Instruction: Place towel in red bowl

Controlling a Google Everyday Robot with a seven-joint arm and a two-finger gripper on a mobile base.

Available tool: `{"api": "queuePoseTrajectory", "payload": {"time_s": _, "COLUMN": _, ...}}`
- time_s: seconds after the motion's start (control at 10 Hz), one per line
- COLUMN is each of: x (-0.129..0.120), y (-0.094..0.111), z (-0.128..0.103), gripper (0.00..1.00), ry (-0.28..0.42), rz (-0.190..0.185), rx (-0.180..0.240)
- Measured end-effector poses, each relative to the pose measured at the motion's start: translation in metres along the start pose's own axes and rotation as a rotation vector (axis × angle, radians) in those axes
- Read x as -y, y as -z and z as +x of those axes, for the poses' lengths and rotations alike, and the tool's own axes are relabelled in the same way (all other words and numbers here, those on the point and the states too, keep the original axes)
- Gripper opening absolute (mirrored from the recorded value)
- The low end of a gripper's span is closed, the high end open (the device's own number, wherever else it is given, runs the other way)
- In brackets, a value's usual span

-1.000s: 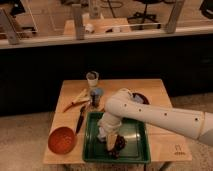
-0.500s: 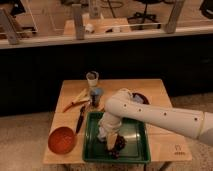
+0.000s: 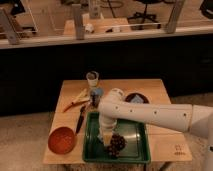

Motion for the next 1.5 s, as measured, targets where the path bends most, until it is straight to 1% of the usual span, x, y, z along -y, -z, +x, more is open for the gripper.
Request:
{"api": "queuePoseTrajectory", "payload": {"time_s": 0.1, "x": 0.003, "y": -0.005, "z": 0.007, "gripper": 0.8, "ry": -0.039, "rz": 0.009, "rx": -0.009}}
{"api": "queuePoseTrajectory", "payload": {"time_s": 0.2, "x": 0.005, "y": -0.008, "z": 0.01, "gripper": 0.8, "ry": -0.065, "rz": 0.012, "rx": -0.009}}
{"api": "queuePoseTrajectory", "payload": {"time_s": 0.4, "x": 0.007, "y": -0.018, "z": 0.013, "gripper": 0.78, "ry": -0.099, "rz": 0.012, "rx": -0.012}}
{"api": "queuePoseTrajectory", "payload": {"time_s": 0.5, "x": 0.007, "y": -0.027, "z": 0.015, "gripper": 0.7, "ry": -0.124, "rz": 0.006, "rx": -0.008}}
{"api": "queuePoseTrajectory", "payload": {"time_s": 0.6, "x": 0.007, "y": -0.034, "z": 0.018, "gripper": 0.6, "ry": -0.148, "rz": -0.001, "rx": -0.003}}
{"api": "queuePoseTrajectory", "payload": {"time_s": 0.7, "x": 0.007, "y": -0.037, "z": 0.018, "gripper": 0.51, "ry": -0.159, "rz": -0.006, "rx": 0.001}}
{"api": "queuePoseTrajectory", "payload": {"time_s": 0.9, "x": 0.007, "y": -0.041, "z": 0.015, "gripper": 0.29, "ry": -0.172, "rz": -0.019, "rx": 0.016}}
{"api": "queuePoseTrajectory", "payload": {"time_s": 1.0, "x": 0.007, "y": -0.042, "z": 0.013, "gripper": 0.2, "ry": -0.173, "rz": -0.026, "rx": 0.023}}
{"api": "queuePoseTrajectory", "payload": {"time_s": 1.1, "x": 0.007, "y": -0.044, "z": 0.01, "gripper": 0.09, "ry": -0.171, "rz": -0.036, "rx": 0.036}}
{"api": "queuePoseTrajectory", "payload": {"time_s": 1.2, "x": 0.006, "y": -0.044, "z": 0.009, "gripper": 0.02, "ry": -0.169, "rz": -0.045, "rx": 0.054}}
{"api": "queuePoseTrajectory", "payload": {"time_s": 1.3, "x": 0.004, "y": -0.043, "z": 0.009, "gripper": 0.0, "ry": -0.168, "rz": -0.051, "rx": 0.076}}
{"api": "queuePoseTrajectory", "payload": {"time_s": 1.4, "x": 0.002, "y": -0.038, "z": 0.007, "gripper": 0.0, "ry": -0.15, "rz": -0.048, "rx": 0.134}}
{"api": "queuePoseTrajectory", "payload": {"time_s": 1.5, "x": -0.002, "y": -0.028, "z": 0.004, "gripper": 0.0, "ry": -0.124, "rz": -0.038, "rx": 0.188}}
